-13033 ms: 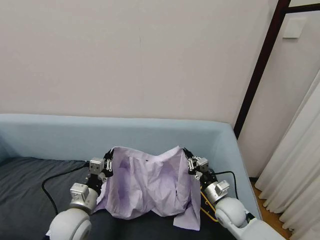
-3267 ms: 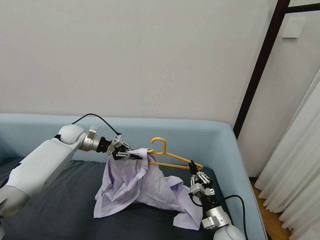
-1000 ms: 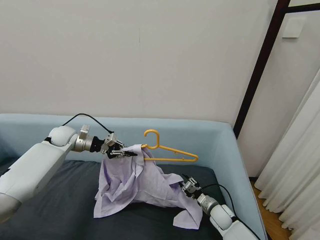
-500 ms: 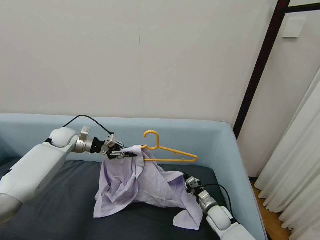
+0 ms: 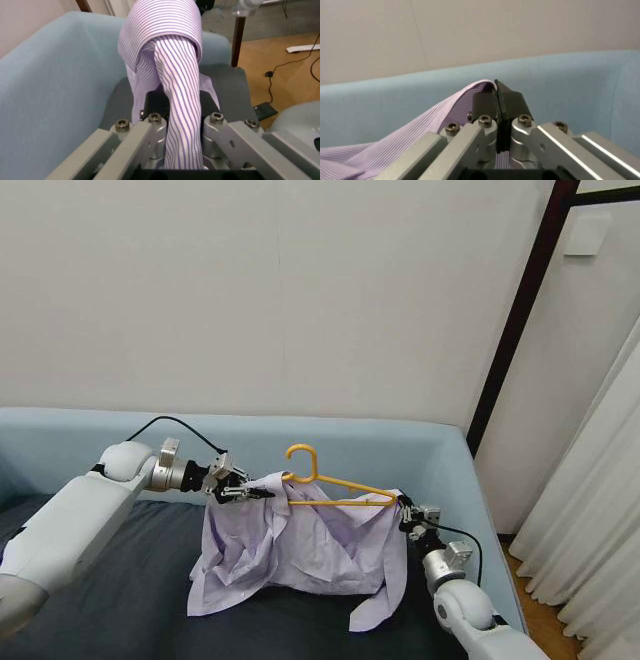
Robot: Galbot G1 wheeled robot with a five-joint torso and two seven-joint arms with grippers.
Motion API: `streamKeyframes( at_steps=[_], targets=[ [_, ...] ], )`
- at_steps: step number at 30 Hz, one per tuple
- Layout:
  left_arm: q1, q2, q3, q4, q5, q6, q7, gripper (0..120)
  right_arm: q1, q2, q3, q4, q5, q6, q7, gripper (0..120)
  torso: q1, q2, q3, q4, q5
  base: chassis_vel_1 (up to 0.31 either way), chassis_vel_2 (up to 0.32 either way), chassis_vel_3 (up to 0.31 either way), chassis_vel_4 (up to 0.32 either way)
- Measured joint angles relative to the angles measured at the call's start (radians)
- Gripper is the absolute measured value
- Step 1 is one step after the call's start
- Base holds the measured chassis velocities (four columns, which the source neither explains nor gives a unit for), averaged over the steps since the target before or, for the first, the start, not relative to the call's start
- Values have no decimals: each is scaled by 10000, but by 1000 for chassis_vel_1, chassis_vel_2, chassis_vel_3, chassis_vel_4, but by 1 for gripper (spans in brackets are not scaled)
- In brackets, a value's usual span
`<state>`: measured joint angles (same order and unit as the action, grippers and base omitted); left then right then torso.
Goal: Pick up the clothes from the sofa and hang them on the clothes hanger.
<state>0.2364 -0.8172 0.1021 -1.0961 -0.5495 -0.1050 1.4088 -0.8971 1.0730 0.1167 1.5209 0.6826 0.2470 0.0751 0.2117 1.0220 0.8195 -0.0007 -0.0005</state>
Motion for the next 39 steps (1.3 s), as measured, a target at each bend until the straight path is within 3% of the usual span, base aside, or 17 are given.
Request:
streamKeyframes(
  at_steps=[11,19,26,34,39],
  targets=[
    [77,-64,-237,-42,666,-181,189,7,-451,-852,632,1433,586,3,-531,0,1,0,0,-5,0,0,0,0,0],
    [-173,-179,-526,-66,1752,-168,-831,7,-624,-1214,884,2335,449,248,-768,0,0,-1,0,-6,0,0,0,0,0],
    [-267,-20,-676,36,1941,-128,-930,7,-826,-1405,923,2908,346,541,-1302,0,1,0,-1,-6,1,0,0,0,0],
    [591,-62,-821,-187,2702,-193,-1888,7,-1228,-1433,819,3962,668,913,-2288,0,0,0,-1,-11,-3,0,0,0,0],
    [1304,-379,-873,-247,2911,-195,-2723,7,-1336,-1349,716,4307,683,1083,-2517,0,0,0,0,0,-3,0,0,0,0]
  ],
)
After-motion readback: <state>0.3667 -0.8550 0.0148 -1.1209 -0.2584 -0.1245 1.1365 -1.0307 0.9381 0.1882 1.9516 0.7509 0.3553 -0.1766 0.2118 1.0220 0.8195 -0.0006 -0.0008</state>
